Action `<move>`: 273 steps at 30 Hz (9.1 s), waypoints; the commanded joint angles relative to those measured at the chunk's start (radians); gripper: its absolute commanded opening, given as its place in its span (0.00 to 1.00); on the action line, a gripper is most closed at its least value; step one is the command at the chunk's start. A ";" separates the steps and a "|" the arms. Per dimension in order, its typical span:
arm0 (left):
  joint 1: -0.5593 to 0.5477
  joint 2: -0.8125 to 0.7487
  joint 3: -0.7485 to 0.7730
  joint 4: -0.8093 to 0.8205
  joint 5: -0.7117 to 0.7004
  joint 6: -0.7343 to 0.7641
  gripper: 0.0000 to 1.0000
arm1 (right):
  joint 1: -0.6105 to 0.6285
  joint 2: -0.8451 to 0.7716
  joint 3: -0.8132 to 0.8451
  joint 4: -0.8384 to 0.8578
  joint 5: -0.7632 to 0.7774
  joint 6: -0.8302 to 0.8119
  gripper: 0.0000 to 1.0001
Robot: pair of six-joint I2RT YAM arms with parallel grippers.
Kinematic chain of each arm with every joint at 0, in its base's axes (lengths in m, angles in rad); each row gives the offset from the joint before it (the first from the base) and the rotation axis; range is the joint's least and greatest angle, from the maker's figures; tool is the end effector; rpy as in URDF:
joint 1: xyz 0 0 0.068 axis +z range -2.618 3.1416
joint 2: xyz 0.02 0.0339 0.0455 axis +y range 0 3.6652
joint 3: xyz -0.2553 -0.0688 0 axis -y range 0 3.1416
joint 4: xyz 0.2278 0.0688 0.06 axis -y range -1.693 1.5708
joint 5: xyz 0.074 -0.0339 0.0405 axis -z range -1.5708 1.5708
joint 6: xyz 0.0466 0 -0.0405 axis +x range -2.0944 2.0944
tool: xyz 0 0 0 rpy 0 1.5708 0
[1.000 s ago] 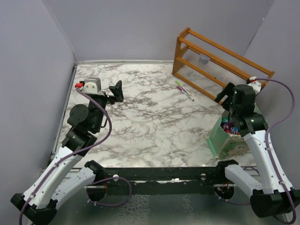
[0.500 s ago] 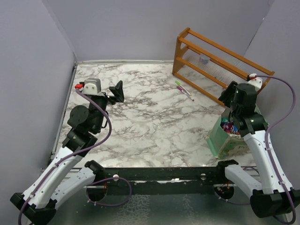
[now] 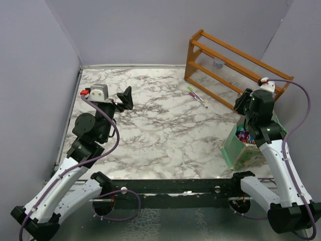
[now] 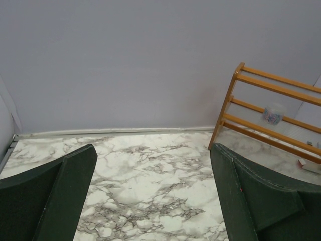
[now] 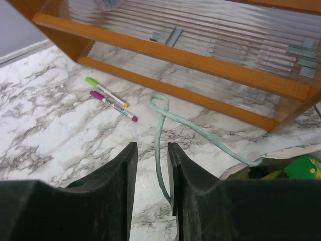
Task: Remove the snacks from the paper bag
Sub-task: Move the paper bag to the center of the board, then adjust the paper bag at the center of the board, then take out the snack from the paper bag.
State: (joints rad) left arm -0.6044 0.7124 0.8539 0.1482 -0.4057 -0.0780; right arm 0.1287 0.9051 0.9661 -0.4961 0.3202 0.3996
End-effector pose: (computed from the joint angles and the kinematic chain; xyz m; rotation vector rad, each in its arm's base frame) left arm 0.1387 -0.0734 0.4053 -0.0079 1.3120 -0.3226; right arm 0.1935 0.0103 0.3382 0.4676 1.9265 0.0211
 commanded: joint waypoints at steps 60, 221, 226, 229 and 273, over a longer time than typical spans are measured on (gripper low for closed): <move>0.012 -0.075 -0.006 -0.191 -0.194 -0.192 0.97 | 0.724 0.488 0.231 0.619 -0.746 0.065 0.53; 0.252 0.164 0.308 -0.397 0.679 -0.321 0.00 | 0.868 0.518 0.330 -0.068 -0.522 -0.202 0.49; 0.252 0.162 0.307 -0.401 0.672 -0.316 0.00 | 0.868 0.523 0.320 -0.073 -0.556 -0.203 0.41; 0.253 0.162 0.306 -0.406 0.670 -0.313 0.00 | 0.868 0.515 0.319 -0.069 -0.564 -0.203 0.33; 0.253 0.168 0.308 -0.413 0.670 -0.296 0.00 | 0.868 -0.222 0.030 0.207 0.376 -0.238 0.02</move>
State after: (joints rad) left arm -0.3534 0.8997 1.1419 -0.3534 0.2466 -0.3817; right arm 0.9894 0.7357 1.0897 -0.3336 0.3794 0.1200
